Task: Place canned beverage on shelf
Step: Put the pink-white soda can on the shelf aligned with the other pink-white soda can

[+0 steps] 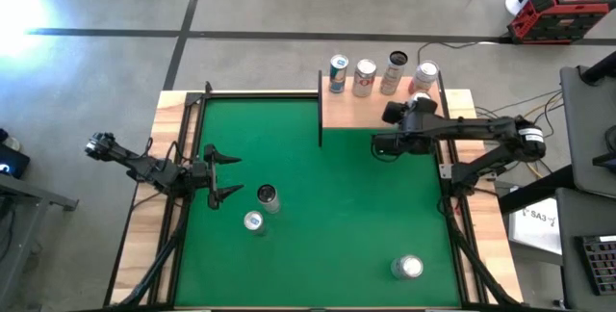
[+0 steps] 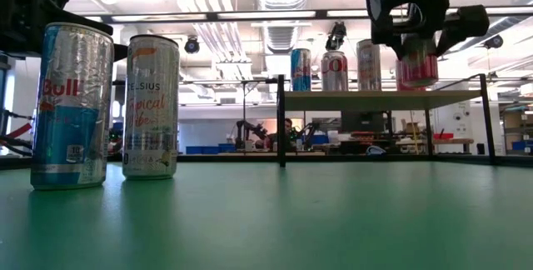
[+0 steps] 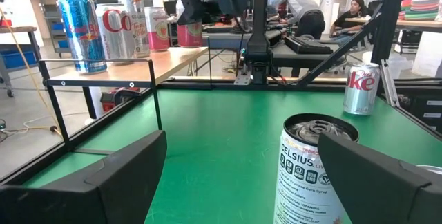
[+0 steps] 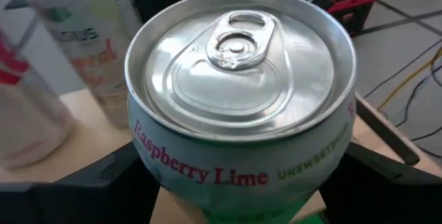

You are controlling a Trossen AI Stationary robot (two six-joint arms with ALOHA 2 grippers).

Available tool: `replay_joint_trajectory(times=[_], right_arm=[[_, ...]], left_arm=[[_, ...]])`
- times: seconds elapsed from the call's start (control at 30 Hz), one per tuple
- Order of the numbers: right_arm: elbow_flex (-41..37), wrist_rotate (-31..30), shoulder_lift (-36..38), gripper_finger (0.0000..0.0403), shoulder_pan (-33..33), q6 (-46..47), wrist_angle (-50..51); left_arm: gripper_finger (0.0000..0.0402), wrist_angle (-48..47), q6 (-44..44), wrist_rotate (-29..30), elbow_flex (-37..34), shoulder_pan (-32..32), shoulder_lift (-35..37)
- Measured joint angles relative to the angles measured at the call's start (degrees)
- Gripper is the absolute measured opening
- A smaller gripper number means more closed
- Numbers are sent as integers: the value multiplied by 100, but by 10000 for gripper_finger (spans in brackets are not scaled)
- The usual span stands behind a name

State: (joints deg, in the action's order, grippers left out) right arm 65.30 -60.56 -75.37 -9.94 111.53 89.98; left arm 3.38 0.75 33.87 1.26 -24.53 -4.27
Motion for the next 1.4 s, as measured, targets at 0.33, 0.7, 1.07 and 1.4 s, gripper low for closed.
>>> replay_joint_trajectory(times=[0.33,0.7,1.07,1.4], right_arm=[[-38,190,4,304,-311,-172,0],[-304,182,4,304,-537,478,15],[-302,102,0,332,-539,395,-41],[-298,187,-2,383,-534,514,-46]], left_arm=[[361,0,0,0,0,0,0],[361,1,0,0,0,0,0],[361,0,0,0,0,0,0],[361,2,0,2,0,0,0]])
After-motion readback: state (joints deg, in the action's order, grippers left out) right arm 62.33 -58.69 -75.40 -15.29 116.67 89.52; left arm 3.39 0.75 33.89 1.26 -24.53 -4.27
